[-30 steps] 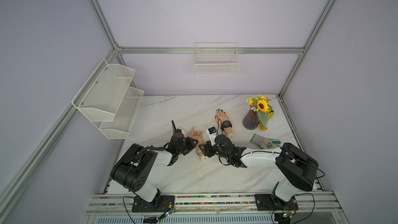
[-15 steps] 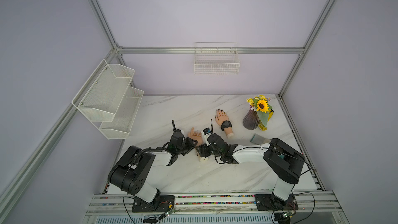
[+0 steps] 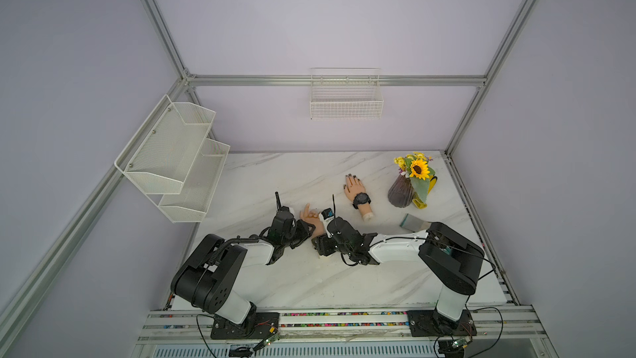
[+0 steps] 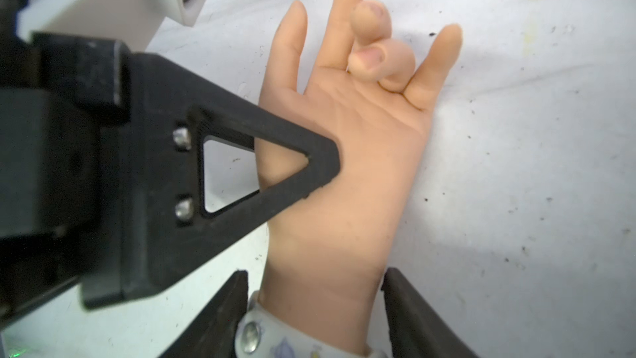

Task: Take off the watch
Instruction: Untie the watch from the hand.

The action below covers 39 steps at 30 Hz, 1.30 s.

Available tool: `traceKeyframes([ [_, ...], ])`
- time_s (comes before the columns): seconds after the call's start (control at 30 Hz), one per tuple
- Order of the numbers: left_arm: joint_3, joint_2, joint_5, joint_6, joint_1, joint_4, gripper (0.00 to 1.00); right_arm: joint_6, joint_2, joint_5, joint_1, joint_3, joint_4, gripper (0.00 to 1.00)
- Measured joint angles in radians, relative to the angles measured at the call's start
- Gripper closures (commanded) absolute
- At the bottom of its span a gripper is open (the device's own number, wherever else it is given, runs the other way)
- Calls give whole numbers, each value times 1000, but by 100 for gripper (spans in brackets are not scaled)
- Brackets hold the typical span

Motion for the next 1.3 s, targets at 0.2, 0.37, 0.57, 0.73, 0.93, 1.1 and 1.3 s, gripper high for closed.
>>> traceKeyframes([
  [0.2, 8, 0, -1, 5, 0, -12, 92, 21, -12, 23, 2, -1, -10, 49],
  [0.37, 17, -4, -8, 26, -3, -32, 93, 36, -24, 42, 5, -2, -24, 59],
  [0.57, 20, -31, -29, 51, -8, -71, 93, 43, -32, 43, 9, -5, -24, 77],
  [0.73, 32, -40, -41, 70, -10, -105, 94, 47, -46, 49, 9, -13, -16, 62],
  [0.93, 37, -68, -57, 83, -16, -140, 95, 56, -90, 60, 13, -43, -5, 71],
  [1.1, 38, -76, -68, 97, -16, -151, 95, 48, -92, 47, 19, -44, 20, 86],
  [1.3, 38, -76, -97, 117, -6, -181, 95, 50, -89, 89, 2, -45, 15, 100],
])
